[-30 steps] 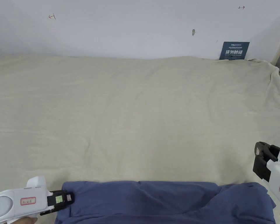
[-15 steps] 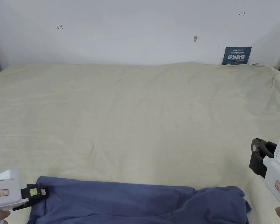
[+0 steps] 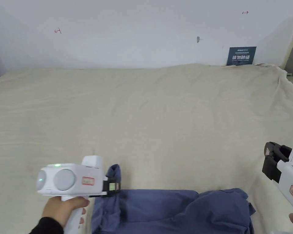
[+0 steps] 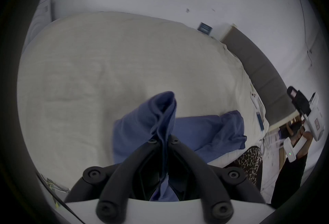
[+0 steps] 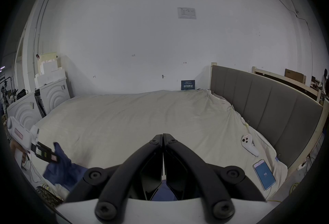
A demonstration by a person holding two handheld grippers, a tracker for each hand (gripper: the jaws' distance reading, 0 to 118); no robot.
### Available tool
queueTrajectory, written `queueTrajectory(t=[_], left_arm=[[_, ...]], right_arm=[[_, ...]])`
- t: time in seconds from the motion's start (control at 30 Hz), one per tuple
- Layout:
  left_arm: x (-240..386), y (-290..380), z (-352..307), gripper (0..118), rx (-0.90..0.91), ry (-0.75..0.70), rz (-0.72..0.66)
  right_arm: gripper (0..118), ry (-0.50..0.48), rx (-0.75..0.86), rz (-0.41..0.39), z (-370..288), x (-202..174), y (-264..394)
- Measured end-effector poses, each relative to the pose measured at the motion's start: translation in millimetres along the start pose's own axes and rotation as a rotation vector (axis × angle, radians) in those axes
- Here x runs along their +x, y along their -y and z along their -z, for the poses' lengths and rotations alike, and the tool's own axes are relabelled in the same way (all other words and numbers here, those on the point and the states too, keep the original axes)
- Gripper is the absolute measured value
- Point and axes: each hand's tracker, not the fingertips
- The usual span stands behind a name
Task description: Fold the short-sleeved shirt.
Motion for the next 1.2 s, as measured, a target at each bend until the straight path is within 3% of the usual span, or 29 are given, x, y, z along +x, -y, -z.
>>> queueTrajectory(t=[0.3,0.5,0.53,0.6,0.7,0.73,0.77,0.93,1.07,1.13,1.17,1.2], left_arm=[[61,12,119,4,-0.184,0.008,0.031],[72,22,152,5,-0.222,-0.064,0.022],[72,23,149,10,-0.216,-0.055,0.015],[71,20,144,32,-0.198,-0.022,-0.003],[71,16,128,83,-0.184,0.011,-0.034],[71,14,120,93,-0.172,0.011,-0.037],[70,12,108,97,-0.126,0.020,-0.035],[57,7,39,97,0.088,0.002,-0.019],[35,9,3,92,0.211,-0.104,-0.012],[23,15,-6,69,0.264,-0.144,0.001],[16,18,-8,37,0.296,-0.159,0.003],[9,22,-8,13,0.323,-0.156,0.000]], right_arm=[[0,0.038,-0.011,0.008,-8,16,5],[0,0.044,-0.025,0.008,-10,19,9],[0,0.045,-0.027,0.008,-10,20,9],[0,0.044,-0.029,0.009,-9,22,11],[0,0.040,-0.031,0.014,-8,22,10],[0,0.039,-0.030,0.014,-9,21,10],[0,0.038,-0.027,0.015,-9,20,9],[0,0.027,-0.010,0.010,-10,16,0],[0,0.019,0.002,0.009,-10,14,-3],[0,0.017,0.004,0.008,-8,18,-1],[0,0.016,0.004,0.009,-7,18,-1],[0,0.013,0.003,0.010,-7,19,-1]])
